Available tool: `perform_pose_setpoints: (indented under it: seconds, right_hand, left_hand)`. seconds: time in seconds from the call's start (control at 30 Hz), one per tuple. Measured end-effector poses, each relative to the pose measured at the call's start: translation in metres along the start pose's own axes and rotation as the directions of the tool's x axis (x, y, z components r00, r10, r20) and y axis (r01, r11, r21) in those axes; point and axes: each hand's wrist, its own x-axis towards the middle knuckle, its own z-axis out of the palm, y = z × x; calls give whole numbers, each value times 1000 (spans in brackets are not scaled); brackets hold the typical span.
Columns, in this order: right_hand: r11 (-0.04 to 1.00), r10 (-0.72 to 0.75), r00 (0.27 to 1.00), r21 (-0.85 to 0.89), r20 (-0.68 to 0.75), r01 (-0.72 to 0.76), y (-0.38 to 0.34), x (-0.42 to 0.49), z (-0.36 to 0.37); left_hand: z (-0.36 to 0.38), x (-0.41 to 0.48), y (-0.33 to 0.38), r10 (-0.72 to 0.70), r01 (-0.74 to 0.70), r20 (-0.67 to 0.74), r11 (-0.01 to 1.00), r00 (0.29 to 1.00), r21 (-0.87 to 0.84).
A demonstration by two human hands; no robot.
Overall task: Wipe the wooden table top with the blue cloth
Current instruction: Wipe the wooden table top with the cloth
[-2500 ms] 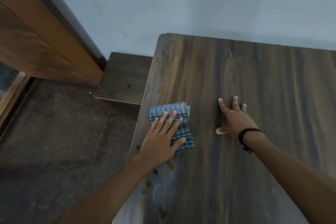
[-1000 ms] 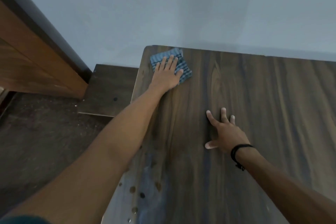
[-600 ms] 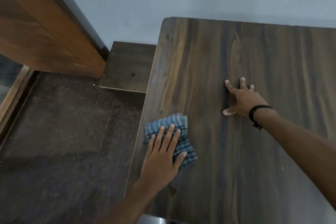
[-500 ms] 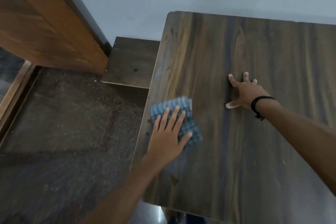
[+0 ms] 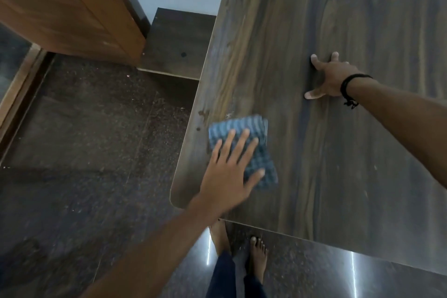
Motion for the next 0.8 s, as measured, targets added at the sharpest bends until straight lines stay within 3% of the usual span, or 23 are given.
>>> perform_pose_setpoints:
  seconds: [0.13,0.33,0.4,0.57,0.67,0.8]
  right_hand:
    - [1000,-18,999,-3,-40,18,1,-1,5]
    - [998,-52,996,-50,-68,49,4,-7,6]
    - [997,-58,997,-63,-60,54,4,-7,5]
    - [996,-61,996,-72,-60,57,3,-10,5]
    - [997,-62,997,-54,-55,59,1,-8,4]
    - [997,-52,997,-54,-55,49,1,-6,4]
  left_hand:
    - [12,-30,4,-18,18,-12,999,1000,37]
    - [-31,139,4,-195,194,-54,981,979,-19]
    - [-30,152,6,-233,234,-79,972,969,-5]
    - [10,13,30,-33,33,8,999,999,-3]
    - [26,-61,37,4,-6,32,999,999,41]
    - [12,-20,24,33,-37,75,998,997,54]
